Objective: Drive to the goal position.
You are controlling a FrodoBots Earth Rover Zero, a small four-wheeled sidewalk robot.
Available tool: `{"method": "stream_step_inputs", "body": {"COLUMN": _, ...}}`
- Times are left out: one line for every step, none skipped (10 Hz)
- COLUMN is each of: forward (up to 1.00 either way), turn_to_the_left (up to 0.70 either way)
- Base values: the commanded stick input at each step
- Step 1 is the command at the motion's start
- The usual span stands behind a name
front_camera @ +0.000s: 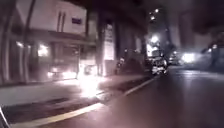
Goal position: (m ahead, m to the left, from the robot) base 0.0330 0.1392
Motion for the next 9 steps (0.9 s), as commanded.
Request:
{"method": "stream_step_inputs", "body": {"forward": 0.0, "turn_to_the_left": -0.45}}
{"method": "stream_step_inputs", "body": {"forward": 0.0, "turn_to_the_left": -0.45}}
{"method": "stream_step_inputs", "body": {"forward": 0.0, "turn_to_the_left": -0.45}}
{"method": "stream_step_inputs", "body": {"forward": 0.0, "turn_to_the_left": -0.45}}
{"method": "stream_step_inputs", "body": {"forward": 0.0, "turn_to_the_left": -0.45}}
{"method": "stream_step_inputs", "body": {"forward": 0.0, "turn_to_the_left": -0.45}}
{"method": "stream_step_inputs", "body": {"forward": 0.0, "turn_to_the_left": -0.45}}
{"method": "stream_step_inputs", "body": {"forward": 0.0, "turn_to_the_left": -0.45}}
{"method": "stream_step_inputs", "body": {"forward": 0.0, "turn_to_the_left": -0.45}}
